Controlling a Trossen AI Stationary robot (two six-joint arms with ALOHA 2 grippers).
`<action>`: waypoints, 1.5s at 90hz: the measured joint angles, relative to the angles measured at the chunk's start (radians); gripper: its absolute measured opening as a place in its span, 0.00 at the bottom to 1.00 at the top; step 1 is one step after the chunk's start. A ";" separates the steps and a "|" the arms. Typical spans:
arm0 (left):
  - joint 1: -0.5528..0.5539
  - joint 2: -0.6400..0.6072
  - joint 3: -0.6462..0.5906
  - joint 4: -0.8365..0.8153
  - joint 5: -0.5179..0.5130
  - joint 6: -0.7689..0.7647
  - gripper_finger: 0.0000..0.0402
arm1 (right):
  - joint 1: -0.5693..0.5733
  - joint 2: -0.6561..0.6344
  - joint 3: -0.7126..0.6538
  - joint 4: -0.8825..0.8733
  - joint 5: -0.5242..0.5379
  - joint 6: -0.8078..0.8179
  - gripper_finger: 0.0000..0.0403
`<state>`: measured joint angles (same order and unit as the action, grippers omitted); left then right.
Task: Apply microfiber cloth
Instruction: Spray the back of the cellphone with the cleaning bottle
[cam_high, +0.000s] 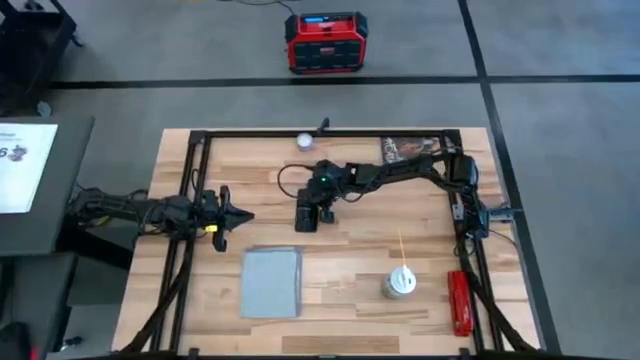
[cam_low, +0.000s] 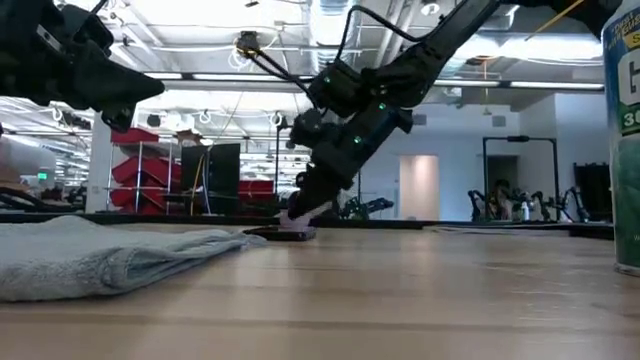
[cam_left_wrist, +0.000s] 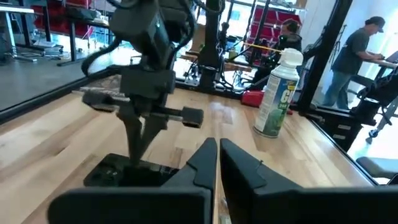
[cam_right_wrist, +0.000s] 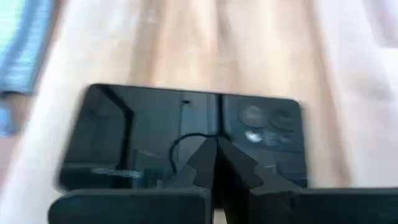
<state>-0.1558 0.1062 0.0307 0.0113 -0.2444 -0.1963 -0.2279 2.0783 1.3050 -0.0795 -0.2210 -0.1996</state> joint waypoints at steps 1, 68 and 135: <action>0.000 0.000 0.000 0.000 0.000 0.000 0.00 | 0.001 0.003 0.004 0.000 -0.003 0.003 0.00; 0.000 0.001 -0.001 -0.008 0.001 -0.113 0.00 | -0.003 0.061 -0.031 -0.081 -0.027 0.035 0.00; 0.022 0.498 -0.008 0.186 -0.143 -0.633 0.03 | -0.023 -0.082 -0.199 -0.112 0.048 0.056 0.00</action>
<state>-0.1340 0.6046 0.0227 0.1975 -0.3871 -0.8293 -0.2509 1.9960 1.1061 -0.1918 -0.1730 -0.1441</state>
